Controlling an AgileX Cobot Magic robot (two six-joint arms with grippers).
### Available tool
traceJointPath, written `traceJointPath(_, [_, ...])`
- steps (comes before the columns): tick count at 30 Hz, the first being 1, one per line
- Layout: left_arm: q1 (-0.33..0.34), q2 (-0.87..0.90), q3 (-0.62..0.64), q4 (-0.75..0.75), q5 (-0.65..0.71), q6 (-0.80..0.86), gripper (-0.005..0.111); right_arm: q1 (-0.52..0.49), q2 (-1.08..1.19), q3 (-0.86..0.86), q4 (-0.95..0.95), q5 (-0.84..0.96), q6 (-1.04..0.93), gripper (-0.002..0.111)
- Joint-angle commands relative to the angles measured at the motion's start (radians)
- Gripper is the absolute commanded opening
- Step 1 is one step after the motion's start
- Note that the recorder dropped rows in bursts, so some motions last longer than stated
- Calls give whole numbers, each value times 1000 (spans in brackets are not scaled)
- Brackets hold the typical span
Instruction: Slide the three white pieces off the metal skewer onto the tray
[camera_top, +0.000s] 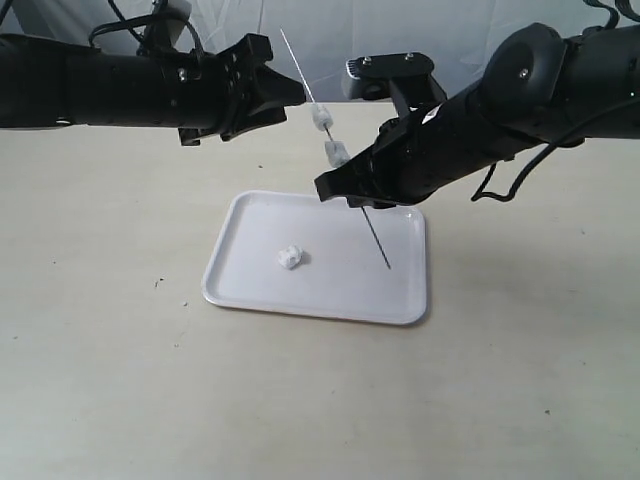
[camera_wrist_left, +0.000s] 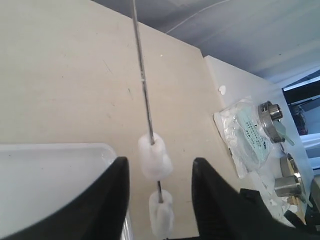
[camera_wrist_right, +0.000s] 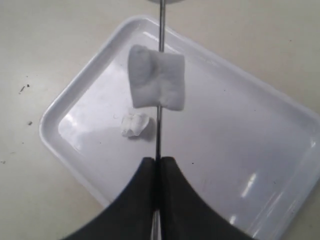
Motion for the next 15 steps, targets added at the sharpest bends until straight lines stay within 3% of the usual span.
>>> traceJointPath(1, [0,-7,-8,-8,-16,7,39,-2,0,-3,96,1,-90,-1])
traceJointPath(15, [0,-7,-12,-8,-12,3,39,-2,0,-3,272,15,-242,-1])
